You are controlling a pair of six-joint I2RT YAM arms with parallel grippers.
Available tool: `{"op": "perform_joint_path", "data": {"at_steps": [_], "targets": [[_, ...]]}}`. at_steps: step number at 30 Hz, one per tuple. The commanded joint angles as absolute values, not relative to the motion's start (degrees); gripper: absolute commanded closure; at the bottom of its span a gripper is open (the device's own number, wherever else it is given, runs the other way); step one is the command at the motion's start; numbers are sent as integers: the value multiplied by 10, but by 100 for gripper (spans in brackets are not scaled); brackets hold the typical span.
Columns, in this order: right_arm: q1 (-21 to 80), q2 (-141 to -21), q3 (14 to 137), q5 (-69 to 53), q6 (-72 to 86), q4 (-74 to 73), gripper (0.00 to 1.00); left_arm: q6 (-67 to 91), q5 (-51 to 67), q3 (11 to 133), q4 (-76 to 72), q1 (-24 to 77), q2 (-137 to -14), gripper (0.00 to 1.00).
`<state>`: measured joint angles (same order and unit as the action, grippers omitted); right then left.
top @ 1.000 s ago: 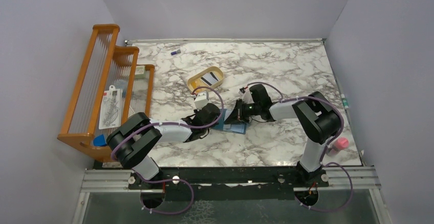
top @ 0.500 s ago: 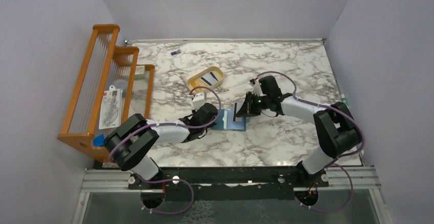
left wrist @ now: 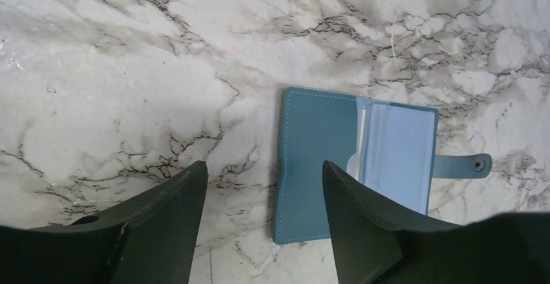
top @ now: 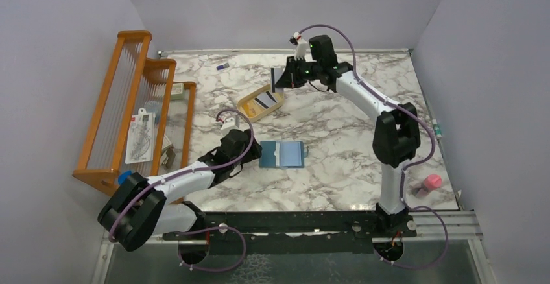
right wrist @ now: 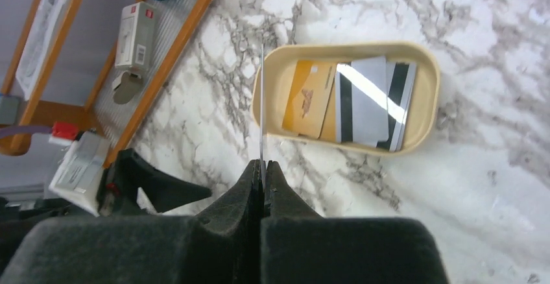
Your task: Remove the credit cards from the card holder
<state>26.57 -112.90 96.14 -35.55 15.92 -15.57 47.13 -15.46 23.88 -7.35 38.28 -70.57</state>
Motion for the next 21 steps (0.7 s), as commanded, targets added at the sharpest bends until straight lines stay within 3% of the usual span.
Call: {"op": "perform_joint_path", "data": {"at_steps": [1,9,21], "targets": [[275,-1207,1087,-336,69,-281,99,434,-101,257,-42,366,-672,30],[286,-1336,1296,-316,-20,-398,99,426,-101,246,-9,345,-601,12],[289,-1390,1310,-325,-59,-371,99,419,-91,240,13,329,-569,6]]}}
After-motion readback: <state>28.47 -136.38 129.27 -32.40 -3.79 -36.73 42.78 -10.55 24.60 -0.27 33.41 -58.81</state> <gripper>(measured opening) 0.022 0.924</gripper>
